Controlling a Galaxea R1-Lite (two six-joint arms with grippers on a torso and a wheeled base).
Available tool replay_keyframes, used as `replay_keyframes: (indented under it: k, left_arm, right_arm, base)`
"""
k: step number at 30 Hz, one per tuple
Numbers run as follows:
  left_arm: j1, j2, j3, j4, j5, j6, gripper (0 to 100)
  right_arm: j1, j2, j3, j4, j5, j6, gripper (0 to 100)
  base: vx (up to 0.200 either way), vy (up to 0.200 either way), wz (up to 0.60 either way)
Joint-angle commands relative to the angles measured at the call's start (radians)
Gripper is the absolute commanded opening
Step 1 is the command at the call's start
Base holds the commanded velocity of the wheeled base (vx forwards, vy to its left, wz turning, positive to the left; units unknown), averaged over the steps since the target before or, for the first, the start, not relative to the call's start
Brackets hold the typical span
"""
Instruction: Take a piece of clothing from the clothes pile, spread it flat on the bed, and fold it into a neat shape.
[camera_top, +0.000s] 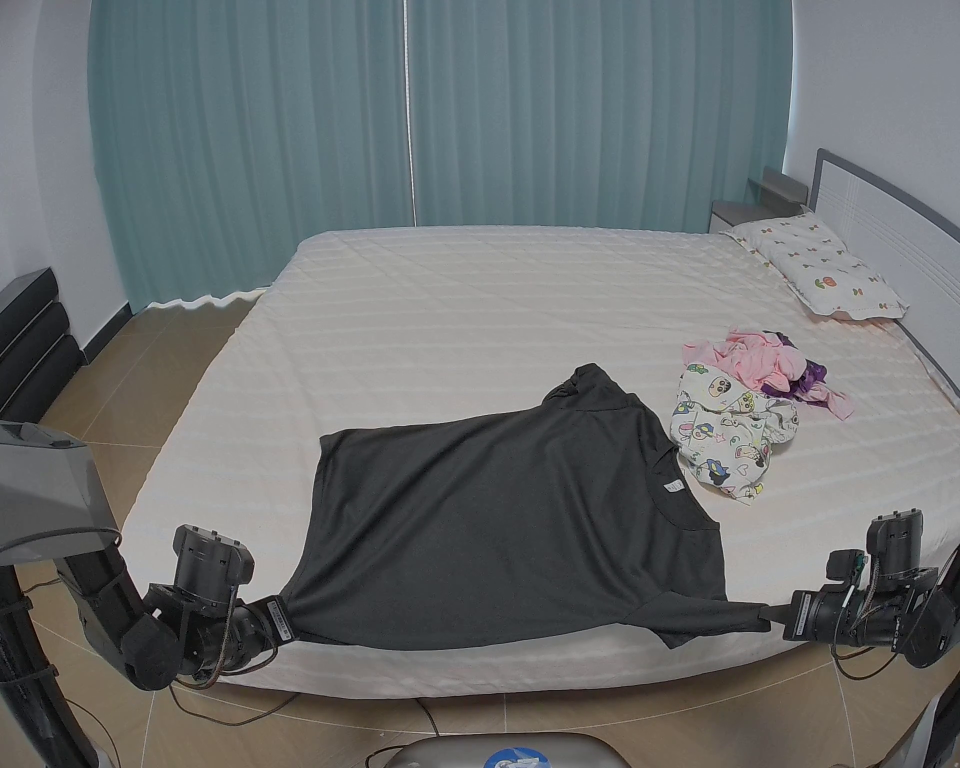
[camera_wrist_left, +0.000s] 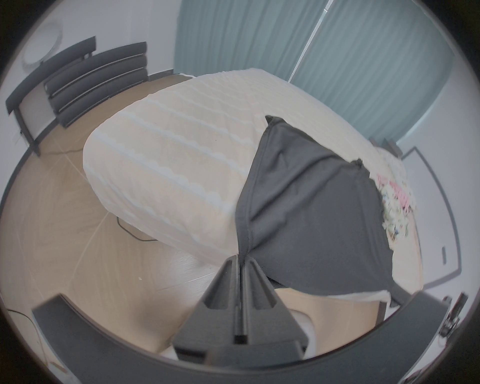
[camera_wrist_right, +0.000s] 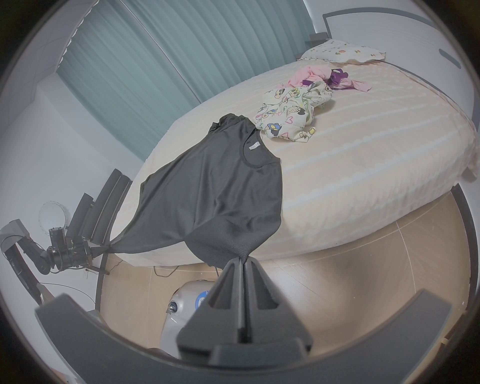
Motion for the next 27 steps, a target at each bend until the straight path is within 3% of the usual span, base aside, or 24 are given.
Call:
replay_keyframes:
  k: [1,8,27]
  left_arm:
    - [0.0,-0.002,-0.036,0.001,0.001,-0.035,0]
    - [0.0,-0.027,-0.029,0.006,0.001,-0.033,0]
    - [0.018,-0.205,-0.062,0.084,-0.002,-0.044,0]
  right_arm:
    - [0.001,-0.019,-0.002,-0.002,0.001,0.002,0]
    - [-0.001,-0.056,-0.011,-0.003,0.003,0.022,0]
    - [0.008,-0.183,-0.078,-0.002,0.022,0.12,0]
  base:
    - [0.2,0.0,0.0]
    - [0.2,0.0,0.0]
    - [0.0,0.0,0.0]
